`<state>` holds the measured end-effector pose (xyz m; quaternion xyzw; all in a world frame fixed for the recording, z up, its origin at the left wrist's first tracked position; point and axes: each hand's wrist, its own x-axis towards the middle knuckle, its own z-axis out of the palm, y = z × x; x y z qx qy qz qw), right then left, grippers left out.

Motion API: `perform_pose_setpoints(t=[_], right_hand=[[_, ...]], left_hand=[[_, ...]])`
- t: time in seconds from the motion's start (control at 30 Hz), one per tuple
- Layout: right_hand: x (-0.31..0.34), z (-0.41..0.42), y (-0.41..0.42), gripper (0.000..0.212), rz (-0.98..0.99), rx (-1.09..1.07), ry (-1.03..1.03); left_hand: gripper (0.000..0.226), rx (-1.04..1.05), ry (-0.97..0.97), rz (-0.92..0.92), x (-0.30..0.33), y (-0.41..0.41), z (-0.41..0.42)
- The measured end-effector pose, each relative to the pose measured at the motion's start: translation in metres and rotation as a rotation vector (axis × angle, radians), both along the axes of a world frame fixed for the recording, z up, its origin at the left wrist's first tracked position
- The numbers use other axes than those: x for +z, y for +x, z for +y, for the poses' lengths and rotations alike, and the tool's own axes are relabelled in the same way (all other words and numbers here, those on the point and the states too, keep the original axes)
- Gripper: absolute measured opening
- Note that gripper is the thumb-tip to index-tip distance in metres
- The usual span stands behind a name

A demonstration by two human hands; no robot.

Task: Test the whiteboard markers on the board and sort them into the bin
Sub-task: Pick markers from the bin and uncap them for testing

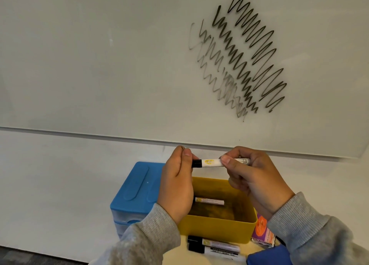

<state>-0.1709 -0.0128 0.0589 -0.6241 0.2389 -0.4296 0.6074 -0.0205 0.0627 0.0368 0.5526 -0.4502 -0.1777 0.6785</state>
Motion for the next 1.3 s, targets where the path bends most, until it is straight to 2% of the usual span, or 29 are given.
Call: perform_pose_setpoints(t=[0.13, 0.2, 0.3, 0.37, 0.4, 0.5, 0.6, 0.73, 0.87, 0.9, 0.97, 1.07, 1.13, 1.2, 1.3], right_hand=[[-0.005, 0.002, 0.001, 0.012, -0.001, -0.037, 0.008], [-0.009, 0.006, 0.003, 0.013, 0.019, -0.073, 0.006], [-0.017, 0.013, 0.014, 0.016, 0.025, -0.106, 0.054], [-0.023, 0.018, 0.026, 0.016, -0.010, -0.086, 0.116], [-0.024, 0.020, 0.032, 0.017, -0.026, -0.076, 0.134], [-0.028, 0.027, 0.051, 0.017, -0.017, -0.063, 0.111], [-0.032, 0.031, 0.069, 0.015, 0.058, -0.058, 0.002], [-0.037, 0.030, 0.099, 0.011, 0.204, -0.023, -0.244], [-0.052, 0.037, 0.131, 0.007, 0.405, 0.019, -0.511], [-0.056, 0.038, 0.136, 0.015, 0.497, 0.020, -0.606], [-0.065, 0.041, 0.145, 0.031, 0.719, 0.043, -0.763], [-0.076, 0.043, 0.150, 0.042, 0.922, 0.048, -0.878], [-0.084, 0.044, 0.152, 0.044, 0.956, 0.018, -0.940], [-0.091, 0.046, 0.154, 0.048, 0.945, -0.009, -0.960], [-0.095, 0.046, 0.154, 0.052, 0.911, -0.037, -0.956]], left_hand=[[0.033, -0.047, 0.034, 0.039, -0.001, 0.003, -0.001], [0.028, -0.136, 0.067, 0.221, -0.001, 0.007, -0.001], [0.011, -0.342, 0.048, 0.614, 0.002, 0.014, 0.003], [0.023, -0.408, 0.016, 0.740, 0.002, 0.018, 0.008], [0.026, -0.405, 0.002, 0.745, 0.001, 0.020, 0.009], [0.022, -0.329, -0.014, 0.653, -0.002, 0.030, 0.017], [0.022, -0.228, -0.002, 0.544, -0.009, 0.048, 0.029], [0.022, -0.081, -0.011, 0.382, -0.018, 0.077, 0.042], [0.029, 0.110, 0.018, 0.094, -0.023, 0.122, 0.059], [0.034, 0.147, 0.050, 0.000, -0.023, 0.136, 0.062], [0.041, 0.198, 0.162, -0.150, -0.029, 0.170, 0.072], [0.041, 0.211, 0.367, -0.175, -0.051, 0.217, 0.086], [0.038, 0.244, 0.562, -0.175, -0.077, 0.240, 0.097], [0.033, 0.217, 0.838, -0.242, -0.114, 0.257, 0.109], [0.031, 0.041, 1.285, -0.498, -0.172, 0.268, 0.125]])
